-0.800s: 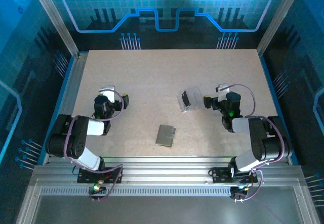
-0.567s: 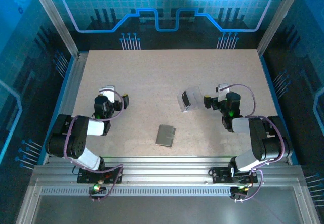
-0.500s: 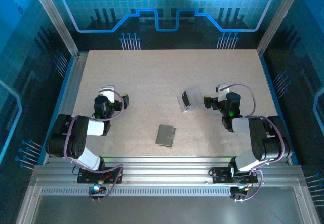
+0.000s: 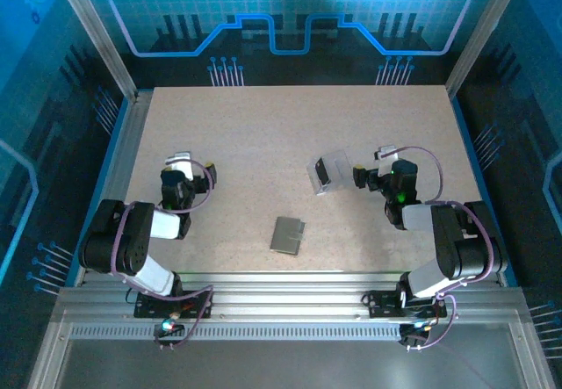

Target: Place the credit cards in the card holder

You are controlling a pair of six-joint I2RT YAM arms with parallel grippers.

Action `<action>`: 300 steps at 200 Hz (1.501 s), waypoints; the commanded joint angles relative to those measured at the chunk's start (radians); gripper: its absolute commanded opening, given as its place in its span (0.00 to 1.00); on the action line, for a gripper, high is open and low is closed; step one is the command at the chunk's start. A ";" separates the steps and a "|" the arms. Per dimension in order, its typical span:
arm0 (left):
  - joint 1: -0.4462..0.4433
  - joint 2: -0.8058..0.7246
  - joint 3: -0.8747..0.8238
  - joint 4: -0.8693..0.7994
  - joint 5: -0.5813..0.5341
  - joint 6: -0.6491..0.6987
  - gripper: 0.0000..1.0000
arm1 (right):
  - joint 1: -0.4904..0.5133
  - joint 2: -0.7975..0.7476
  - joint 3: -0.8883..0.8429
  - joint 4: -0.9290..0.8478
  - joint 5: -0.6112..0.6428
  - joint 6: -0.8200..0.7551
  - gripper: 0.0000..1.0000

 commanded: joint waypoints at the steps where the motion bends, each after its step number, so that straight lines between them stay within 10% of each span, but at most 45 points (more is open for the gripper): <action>1: 0.010 -0.011 -0.006 0.050 -0.032 -0.024 0.99 | -0.016 -0.015 0.017 -0.013 -0.017 -0.009 1.00; 43: 0.002 -0.037 0.065 -0.098 -0.009 -0.007 0.99 | -0.007 -0.023 0.022 -0.014 -0.015 -0.022 1.00; 84: -0.043 -0.229 0.166 -0.416 -0.180 -0.021 0.99 | 0.083 -0.210 0.230 -0.505 0.113 -0.001 1.00; 126: -0.056 -0.434 0.414 -1.064 -0.242 -0.397 0.99 | 0.063 -0.358 0.410 -0.805 0.047 0.341 1.00; 180: -0.067 -0.606 0.447 -1.309 0.112 -0.504 0.99 | -0.105 -0.315 0.545 -1.026 -0.237 0.603 1.00; 251: -0.197 -0.637 0.357 -1.356 0.479 -0.578 0.75 | 0.320 -0.407 0.549 -1.309 0.142 0.569 1.00; 300: -0.425 -0.548 0.251 -1.228 0.580 -0.637 0.62 | 0.659 -0.348 0.418 -1.304 0.133 0.700 0.71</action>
